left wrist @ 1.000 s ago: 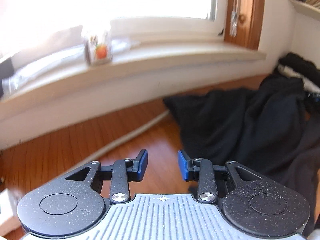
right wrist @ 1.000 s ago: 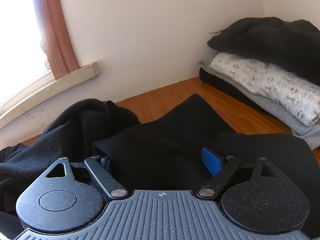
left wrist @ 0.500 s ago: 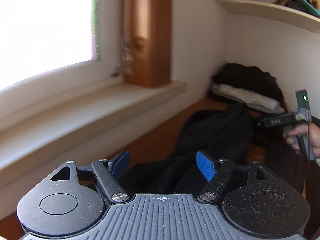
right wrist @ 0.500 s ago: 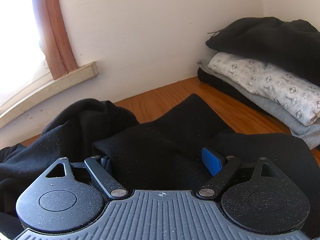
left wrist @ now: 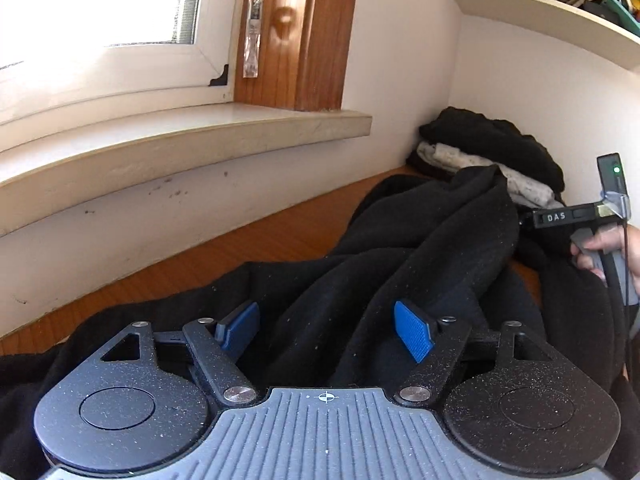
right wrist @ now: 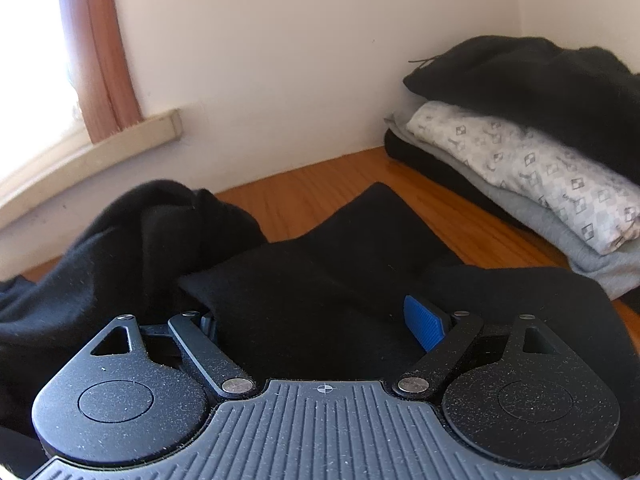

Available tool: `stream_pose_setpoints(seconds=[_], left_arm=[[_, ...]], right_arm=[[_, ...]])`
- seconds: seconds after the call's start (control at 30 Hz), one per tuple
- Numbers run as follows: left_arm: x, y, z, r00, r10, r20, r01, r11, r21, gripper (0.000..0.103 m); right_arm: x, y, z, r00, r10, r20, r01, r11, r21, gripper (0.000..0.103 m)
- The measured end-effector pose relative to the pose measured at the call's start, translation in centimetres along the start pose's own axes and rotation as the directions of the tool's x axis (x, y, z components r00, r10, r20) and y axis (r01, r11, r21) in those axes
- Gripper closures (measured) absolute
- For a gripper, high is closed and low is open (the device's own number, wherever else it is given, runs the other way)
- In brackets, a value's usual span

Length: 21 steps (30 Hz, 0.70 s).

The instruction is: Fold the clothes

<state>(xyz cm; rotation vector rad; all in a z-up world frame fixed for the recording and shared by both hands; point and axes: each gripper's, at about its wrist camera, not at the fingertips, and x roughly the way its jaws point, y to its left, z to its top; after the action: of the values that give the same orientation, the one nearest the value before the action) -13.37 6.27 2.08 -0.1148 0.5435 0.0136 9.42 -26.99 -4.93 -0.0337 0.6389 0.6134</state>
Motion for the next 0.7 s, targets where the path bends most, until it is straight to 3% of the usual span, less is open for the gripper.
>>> stream_pose_setpoints(seconds=[0.07, 0.2, 0.4, 0.57, 0.63, 0.7], left_arm=[[-0.2, 0.2, -0.1, 1.000, 0.013, -0.012, -0.013, 1.000, -0.008, 0.025], [-0.9, 0.9, -0.4, 1.000, 0.012, -0.012, -0.013, 1.000, -0.026, 0.025], [-2.2, 2.2, -1.1, 1.000, 0.014, -0.019, -0.015, 0.998, -0.054, 0.025], [-3.2, 3.2, -1.4, 1.000, 0.010, 0.003, -0.009, 0.996, -0.092, 0.026], [-3.3, 3.3, -1.3, 1.000, 0.011, 0.008, -0.010, 0.995, -0.099, 0.026], [-3.4, 3.1, -1.3, 1.000, 0.014, 0.014, -0.013, 0.996, -0.089, 0.026]], right_arm=[[-0.2, 0.4, -0.2, 0.998, -0.057, -0.008, 0.057, 0.998, -0.020, 0.011], [-1.0, 0.6, -0.9, 0.993, -0.119, -0.023, 0.118, 0.992, -0.051, 0.010], [-3.6, -0.1, -0.6, 0.990, -0.140, -0.025, 0.137, 0.986, -0.100, 0.010], [-7.0, 0.8, 2.9, 0.990, -0.133, 0.051, 0.141, 0.974, -0.180, 0.010], [-6.9, 2.0, 4.2, 0.994, -0.095, 0.058, 0.105, 0.971, -0.215, 0.015], [-5.8, 3.7, 5.1, 1.000, -0.016, 0.026, 0.022, 0.968, -0.250, 0.030]])
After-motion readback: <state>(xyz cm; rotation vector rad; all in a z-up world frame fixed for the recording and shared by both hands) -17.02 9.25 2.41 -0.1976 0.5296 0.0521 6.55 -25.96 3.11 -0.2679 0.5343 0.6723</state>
